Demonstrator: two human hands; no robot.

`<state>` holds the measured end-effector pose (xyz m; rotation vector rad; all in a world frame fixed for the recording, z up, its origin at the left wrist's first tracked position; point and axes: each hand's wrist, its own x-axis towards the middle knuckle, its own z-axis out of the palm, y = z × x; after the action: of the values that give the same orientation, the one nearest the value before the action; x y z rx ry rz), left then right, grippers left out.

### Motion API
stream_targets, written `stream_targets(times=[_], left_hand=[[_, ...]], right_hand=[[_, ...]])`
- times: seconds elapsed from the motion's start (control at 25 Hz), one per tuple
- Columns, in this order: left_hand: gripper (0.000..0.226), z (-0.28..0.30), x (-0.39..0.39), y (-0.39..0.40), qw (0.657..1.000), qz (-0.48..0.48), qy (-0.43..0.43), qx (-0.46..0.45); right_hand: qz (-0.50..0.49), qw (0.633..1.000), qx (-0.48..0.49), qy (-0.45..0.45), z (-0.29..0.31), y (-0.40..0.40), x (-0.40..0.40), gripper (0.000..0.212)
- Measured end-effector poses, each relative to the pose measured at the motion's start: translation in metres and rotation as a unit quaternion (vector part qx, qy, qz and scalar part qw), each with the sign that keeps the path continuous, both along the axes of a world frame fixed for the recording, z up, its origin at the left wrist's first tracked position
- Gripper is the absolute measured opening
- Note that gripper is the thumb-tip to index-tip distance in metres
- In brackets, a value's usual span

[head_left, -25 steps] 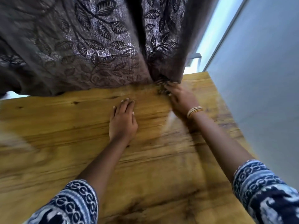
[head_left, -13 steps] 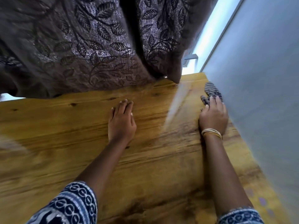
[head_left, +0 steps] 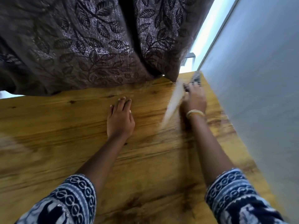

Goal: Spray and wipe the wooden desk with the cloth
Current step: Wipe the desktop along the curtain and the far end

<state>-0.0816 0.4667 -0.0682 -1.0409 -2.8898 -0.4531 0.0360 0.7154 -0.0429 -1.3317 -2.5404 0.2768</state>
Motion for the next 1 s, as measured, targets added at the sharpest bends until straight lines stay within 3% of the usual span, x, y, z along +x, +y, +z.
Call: stream_targets(times=[0.2, 0.32, 0.4, 0.52, 0.64, 0.72, 0.84, 0.92, 1.0], left_hand=[[0.047, 0.002, -0.001, -0.001, 1.000, -0.005, -0.003, 0.017], [0.041, 0.012, 0.003, -0.009, 0.998, 0.008, -0.014, 0.060], [0.038, 0.017, 0.004, -0.026, 0.994, 0.055, -0.005, 0.094], [0.039, 0.022, 0.000, -0.075, 0.991, 0.094, 0.021, 0.092], [0.043, 0.022, -0.007, -0.128, 0.990, 0.116, 0.030, 0.072], [0.046, 0.020, -0.007, -0.154, 0.988, 0.142, 0.014, 0.060], [0.052, 0.010, -0.001, -0.175, 0.985, 0.169, -0.026, 0.035], [0.053, 0.004, 0.002, -0.178, 0.984, 0.172, -0.033, 0.033], [0.052, 0.003, 0.001, -0.177, 0.984, 0.173, -0.038, 0.033]], right_hand=[[0.193, 0.981, 0.013, 0.024, -0.017, -0.152, -0.021, 0.054], [0.315, 0.949, 0.020, 0.021, -0.009, -0.125, -0.003, 0.044], [0.235, 0.971, 0.029, 0.020, -0.005, -0.077, 0.016, 0.043], [0.029, 0.999, 0.027, -0.018, -0.004, -0.028, 0.047, 0.046], [-0.079, 0.997, -0.004, -0.024, 0.000, -0.054, 0.033, 0.050], [-0.072, 0.997, -0.017, -0.009, 0.008, -0.104, -0.001, 0.052], [0.152, 0.987, 0.035, 0.024, 0.009, -0.206, -0.060, 0.052], [0.335, 0.942, 0.023, -0.019, 0.004, -0.267, -0.091, 0.050], [0.463, 0.885, -0.003, -0.053, 0.004, -0.277, -0.104, 0.048]])
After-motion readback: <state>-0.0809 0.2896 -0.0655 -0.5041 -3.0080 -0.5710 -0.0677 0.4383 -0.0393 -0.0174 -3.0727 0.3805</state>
